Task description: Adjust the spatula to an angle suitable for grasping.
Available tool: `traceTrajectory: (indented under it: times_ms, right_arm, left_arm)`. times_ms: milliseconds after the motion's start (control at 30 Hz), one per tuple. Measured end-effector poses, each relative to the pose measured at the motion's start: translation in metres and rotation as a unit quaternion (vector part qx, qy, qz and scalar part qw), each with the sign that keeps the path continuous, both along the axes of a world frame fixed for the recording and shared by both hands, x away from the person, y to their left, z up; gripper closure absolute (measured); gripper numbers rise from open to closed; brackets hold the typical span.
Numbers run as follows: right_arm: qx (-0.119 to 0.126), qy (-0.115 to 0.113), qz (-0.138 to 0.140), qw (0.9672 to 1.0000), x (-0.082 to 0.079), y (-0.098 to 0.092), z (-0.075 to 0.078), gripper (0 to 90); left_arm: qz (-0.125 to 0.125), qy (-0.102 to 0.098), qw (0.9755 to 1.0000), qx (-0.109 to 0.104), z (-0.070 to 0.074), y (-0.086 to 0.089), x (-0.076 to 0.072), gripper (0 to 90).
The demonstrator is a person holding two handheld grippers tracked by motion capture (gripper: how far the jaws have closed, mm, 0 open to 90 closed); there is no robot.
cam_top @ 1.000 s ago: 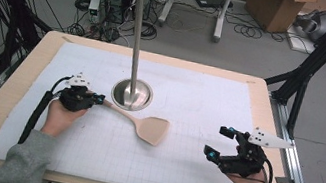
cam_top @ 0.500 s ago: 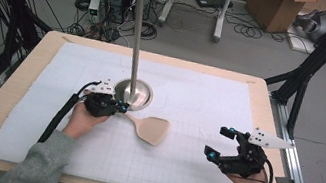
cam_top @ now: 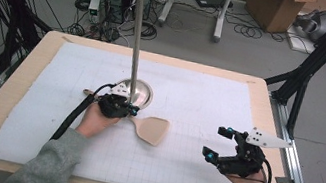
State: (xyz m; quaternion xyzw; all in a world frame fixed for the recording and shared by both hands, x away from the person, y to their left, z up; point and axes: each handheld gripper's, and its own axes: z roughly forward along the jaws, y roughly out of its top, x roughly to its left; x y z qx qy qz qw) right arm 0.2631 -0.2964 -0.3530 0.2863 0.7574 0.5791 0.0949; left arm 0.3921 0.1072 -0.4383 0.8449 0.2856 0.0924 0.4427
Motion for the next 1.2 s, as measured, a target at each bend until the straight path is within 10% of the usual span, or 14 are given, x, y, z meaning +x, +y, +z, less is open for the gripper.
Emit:
traceTrajectory:
  times_ms: [1200]
  right_arm:
    - [-0.008, 0.004, -0.004, 1.0, -0.004, 0.0, -0.001, 5.9]
  left_arm:
    - [-0.034, 0.043, 0.9985, 0.004, -0.005, 0.013, -0.017, 89.8]
